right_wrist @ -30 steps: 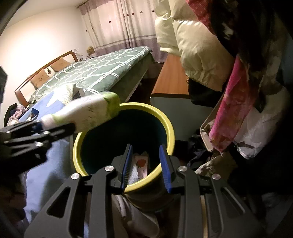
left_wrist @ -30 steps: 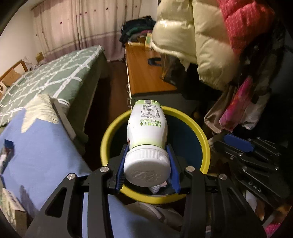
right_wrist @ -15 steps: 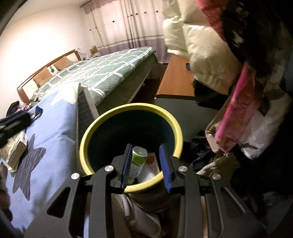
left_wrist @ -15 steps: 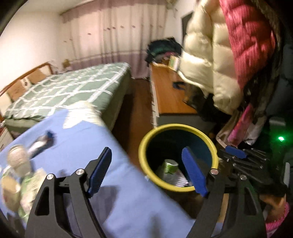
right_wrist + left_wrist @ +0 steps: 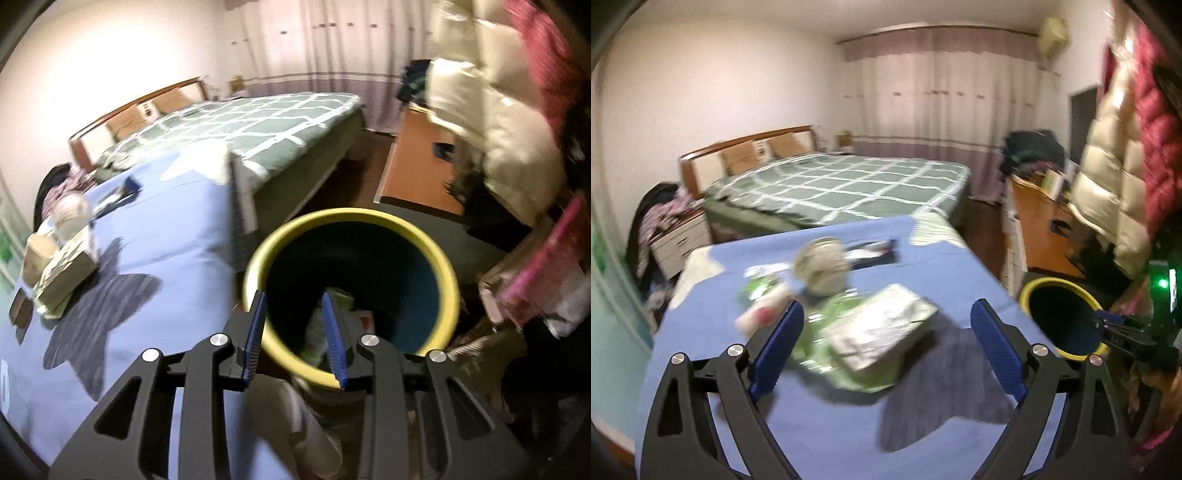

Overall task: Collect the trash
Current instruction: 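Move both tools back over the cloth toward the flower-print box, then grasp the white flower-print box with the right tool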

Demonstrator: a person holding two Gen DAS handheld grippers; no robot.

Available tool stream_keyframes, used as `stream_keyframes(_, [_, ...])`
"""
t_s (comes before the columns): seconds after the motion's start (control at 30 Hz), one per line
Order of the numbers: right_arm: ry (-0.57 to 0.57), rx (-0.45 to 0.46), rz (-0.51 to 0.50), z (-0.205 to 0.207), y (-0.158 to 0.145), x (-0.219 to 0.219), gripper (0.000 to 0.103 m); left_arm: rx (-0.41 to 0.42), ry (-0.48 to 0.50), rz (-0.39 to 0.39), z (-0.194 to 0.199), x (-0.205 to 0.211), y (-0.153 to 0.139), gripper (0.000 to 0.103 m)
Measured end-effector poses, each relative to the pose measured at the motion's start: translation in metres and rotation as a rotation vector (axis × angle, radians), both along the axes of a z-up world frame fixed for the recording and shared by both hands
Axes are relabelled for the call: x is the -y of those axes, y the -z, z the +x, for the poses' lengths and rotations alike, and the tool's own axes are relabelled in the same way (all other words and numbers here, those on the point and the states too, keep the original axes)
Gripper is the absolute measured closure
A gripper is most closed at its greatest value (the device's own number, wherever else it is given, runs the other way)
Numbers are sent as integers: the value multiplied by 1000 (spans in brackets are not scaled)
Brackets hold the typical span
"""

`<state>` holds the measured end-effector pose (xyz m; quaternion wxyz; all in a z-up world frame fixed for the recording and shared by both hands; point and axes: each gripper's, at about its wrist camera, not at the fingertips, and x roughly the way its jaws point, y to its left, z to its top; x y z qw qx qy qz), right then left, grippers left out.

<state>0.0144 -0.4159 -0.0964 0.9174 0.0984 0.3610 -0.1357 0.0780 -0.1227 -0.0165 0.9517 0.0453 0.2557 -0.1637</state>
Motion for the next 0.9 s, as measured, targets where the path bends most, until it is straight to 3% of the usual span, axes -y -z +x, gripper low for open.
stream_keyframes(0.27, [-190,-3,-29,41,-9,-78,65,-6,-180,-56,-3,-85,2,11])
stream_keyframes(0.43, [-285,-4,-30,66,-15,-120,65,3,-241,-71,-11,-112,4,11])
stream_keyframes(0.63, [-389,-28,-15,93,-13,-170,63,-12,-277,-82,-13,-134,12,10])
stream_keyframes(0.7, [-417,-29,-21,96,-12,-187,57,-21,-282,-86,-13,-138,15,10])
stream_keyframes(0.9, [-470,-47,-42,106,-5,-228,51,-30,-289,-95,-15,-146,20,10])
